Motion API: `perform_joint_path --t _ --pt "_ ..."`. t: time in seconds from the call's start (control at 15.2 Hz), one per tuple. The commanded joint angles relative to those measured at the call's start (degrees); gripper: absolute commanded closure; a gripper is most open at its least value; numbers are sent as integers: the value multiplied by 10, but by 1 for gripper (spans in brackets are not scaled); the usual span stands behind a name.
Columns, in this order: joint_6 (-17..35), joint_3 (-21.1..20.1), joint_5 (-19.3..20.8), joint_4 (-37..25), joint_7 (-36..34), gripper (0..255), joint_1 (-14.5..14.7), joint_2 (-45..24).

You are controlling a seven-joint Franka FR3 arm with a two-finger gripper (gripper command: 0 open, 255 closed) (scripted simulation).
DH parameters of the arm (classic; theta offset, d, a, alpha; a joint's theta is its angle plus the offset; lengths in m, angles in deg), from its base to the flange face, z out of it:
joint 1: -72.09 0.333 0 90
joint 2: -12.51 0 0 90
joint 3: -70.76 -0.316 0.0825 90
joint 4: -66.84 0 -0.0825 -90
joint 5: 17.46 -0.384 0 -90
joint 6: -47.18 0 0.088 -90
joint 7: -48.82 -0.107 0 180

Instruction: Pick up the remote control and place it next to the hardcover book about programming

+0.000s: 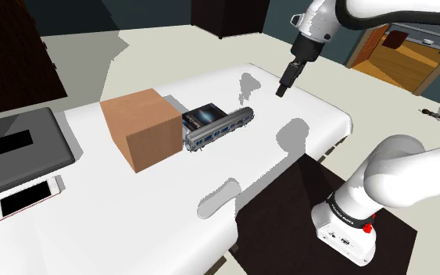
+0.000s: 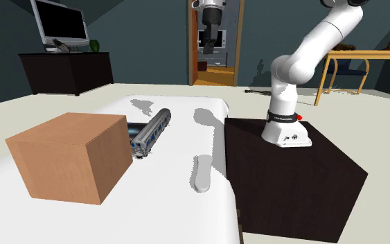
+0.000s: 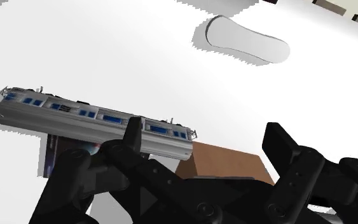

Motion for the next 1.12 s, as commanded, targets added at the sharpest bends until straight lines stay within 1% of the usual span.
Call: perform_joint_path --t 0.0,0.53,1.06 --pt "37 -5 -1 18 27 0 16 -20" --pt "181 -27 -3 81 130 0 78 -113" --pt "331 -54 1 117 226 0 133 -239"
